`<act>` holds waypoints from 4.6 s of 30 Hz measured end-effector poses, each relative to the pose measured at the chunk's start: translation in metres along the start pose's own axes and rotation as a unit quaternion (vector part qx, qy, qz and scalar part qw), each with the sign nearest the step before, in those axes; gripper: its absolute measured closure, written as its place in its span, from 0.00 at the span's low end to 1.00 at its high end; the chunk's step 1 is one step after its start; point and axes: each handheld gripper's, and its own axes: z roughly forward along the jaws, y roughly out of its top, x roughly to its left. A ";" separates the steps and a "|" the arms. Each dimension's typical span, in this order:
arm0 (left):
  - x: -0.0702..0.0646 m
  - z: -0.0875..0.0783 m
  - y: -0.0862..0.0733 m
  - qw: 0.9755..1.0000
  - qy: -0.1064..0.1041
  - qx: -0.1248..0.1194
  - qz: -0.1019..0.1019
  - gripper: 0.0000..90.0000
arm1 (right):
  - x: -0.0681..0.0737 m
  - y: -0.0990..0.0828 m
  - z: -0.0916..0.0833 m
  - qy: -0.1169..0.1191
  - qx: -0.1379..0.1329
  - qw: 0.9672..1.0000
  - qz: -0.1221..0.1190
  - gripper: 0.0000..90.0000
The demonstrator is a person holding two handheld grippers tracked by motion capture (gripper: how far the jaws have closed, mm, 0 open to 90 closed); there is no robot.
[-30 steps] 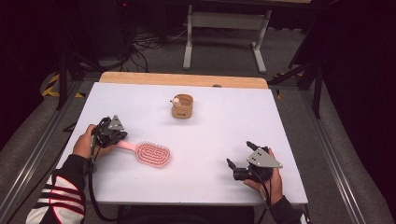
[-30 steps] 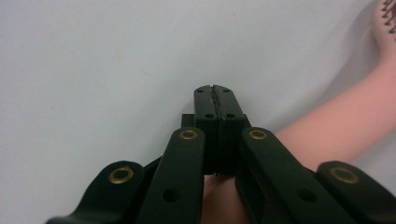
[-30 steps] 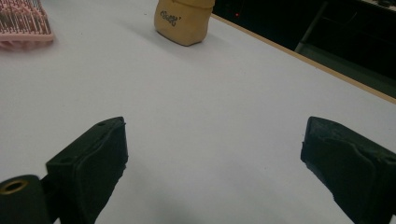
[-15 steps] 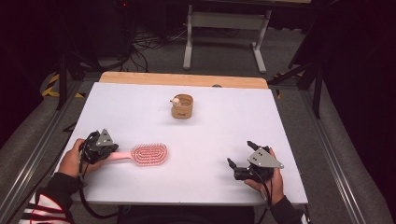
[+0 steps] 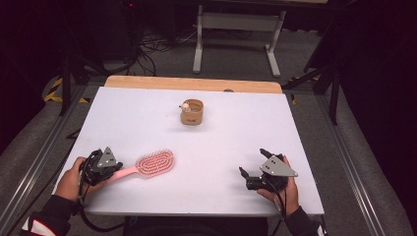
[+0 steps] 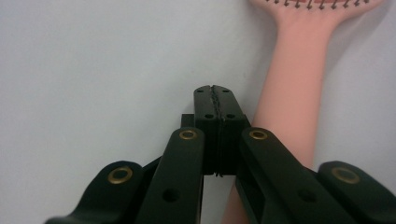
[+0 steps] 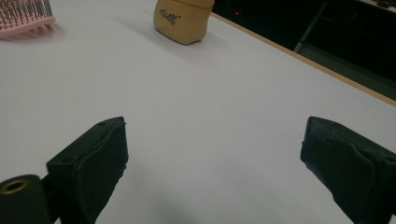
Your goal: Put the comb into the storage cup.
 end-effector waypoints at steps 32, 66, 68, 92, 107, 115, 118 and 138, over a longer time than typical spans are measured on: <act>0.000 -0.026 0.008 0.997 -0.063 -0.031 -0.039 0.36 | 0.000 0.000 0.001 0.002 0.008 1.000 -0.004 0.09; -0.002 0.013 0.059 0.982 -0.142 0.127 0.013 0.56 | 0.003 -0.002 0.006 0.011 0.025 1.000 -0.009 0.09; -0.002 0.014 0.059 0.982 -0.144 0.122 0.013 0.62 | 0.003 -0.002 0.006 0.012 0.025 1.000 -0.010 0.09; -0.016 0.006 0.046 0.998 -0.057 0.034 -0.001 0.77 | 0.001 -0.002 0.004 0.007 0.020 1.000 -0.006 0.09; -0.015 -0.010 0.046 0.996 0.006 -0.085 -0.023 0.77 | -0.003 -0.001 0.001 -0.005 0.006 1.000 0.005 0.09; -0.019 -0.010 0.045 0.985 0.015 -0.166 -0.046 0.78 | -0.005 0.001 0.000 -0.013 -0.005 1.000 0.012 0.09; -0.022 -0.008 0.046 0.981 0.020 -0.186 -0.049 0.77 | -0.007 0.003 -0.001 -0.016 -0.013 1.000 0.018 0.08; -0.033 0.002 0.068 0.958 0.048 -0.272 -0.078 0.78 | -0.012 0.046 0.010 -0.007 -0.083 0.995 0.055 0.05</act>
